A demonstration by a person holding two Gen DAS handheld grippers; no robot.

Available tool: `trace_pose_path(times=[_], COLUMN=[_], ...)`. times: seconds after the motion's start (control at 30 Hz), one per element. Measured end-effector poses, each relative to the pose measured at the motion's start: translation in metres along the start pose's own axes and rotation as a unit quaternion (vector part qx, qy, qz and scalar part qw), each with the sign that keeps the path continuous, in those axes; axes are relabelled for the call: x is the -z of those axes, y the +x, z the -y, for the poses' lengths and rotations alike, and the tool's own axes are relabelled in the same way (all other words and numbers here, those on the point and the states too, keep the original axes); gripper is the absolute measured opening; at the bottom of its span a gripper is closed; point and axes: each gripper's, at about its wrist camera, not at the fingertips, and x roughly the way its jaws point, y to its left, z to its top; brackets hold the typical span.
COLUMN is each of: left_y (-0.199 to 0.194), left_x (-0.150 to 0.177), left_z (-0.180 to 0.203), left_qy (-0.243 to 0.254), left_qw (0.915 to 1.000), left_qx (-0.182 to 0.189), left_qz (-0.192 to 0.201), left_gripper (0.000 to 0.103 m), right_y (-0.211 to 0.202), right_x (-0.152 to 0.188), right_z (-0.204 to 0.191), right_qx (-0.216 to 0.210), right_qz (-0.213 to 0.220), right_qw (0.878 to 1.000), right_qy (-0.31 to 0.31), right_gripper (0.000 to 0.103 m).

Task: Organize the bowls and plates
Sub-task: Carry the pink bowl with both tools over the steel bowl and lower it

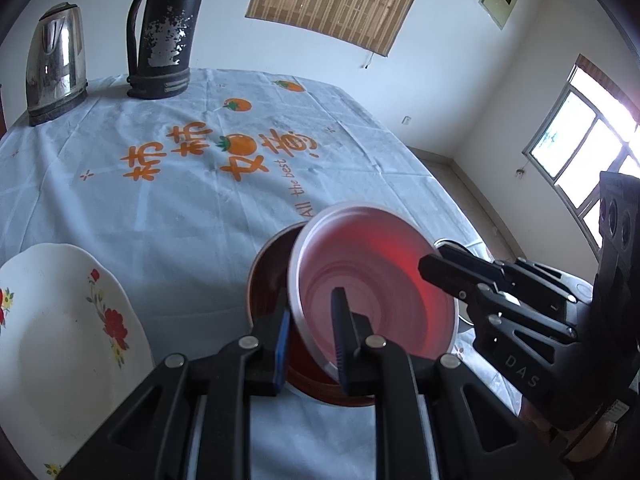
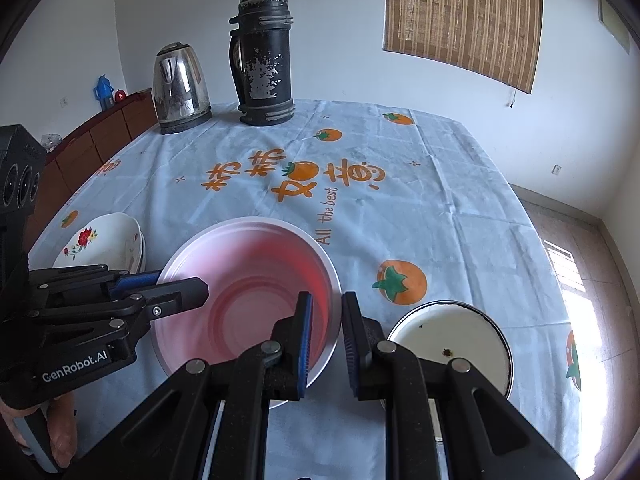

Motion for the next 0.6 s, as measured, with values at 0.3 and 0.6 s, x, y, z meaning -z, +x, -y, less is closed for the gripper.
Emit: trace_pose_path(times=[0.3, 0.6], left_y=[0.004, 0.004], left_x=[0.001, 0.001], left_z=[-0.003, -0.003], left_qy=[-0.004, -0.001], left_qw=[0.9999, 0.9999], left_qx=[-0.001, -0.005], left_qz=[-0.010, -0.013], left_gripper=[0.016, 0.016], right_y=[0.006, 0.015], right_x=[-0.001, 0.002], right_z=[-0.002, -0.002], right_qx=[0.004, 0.004], right_qz=[-0.006, -0.016], right_qw=[1.000, 1.000], right_qy=[-0.004, -0.003], right_gripper=[0.018, 0.018])
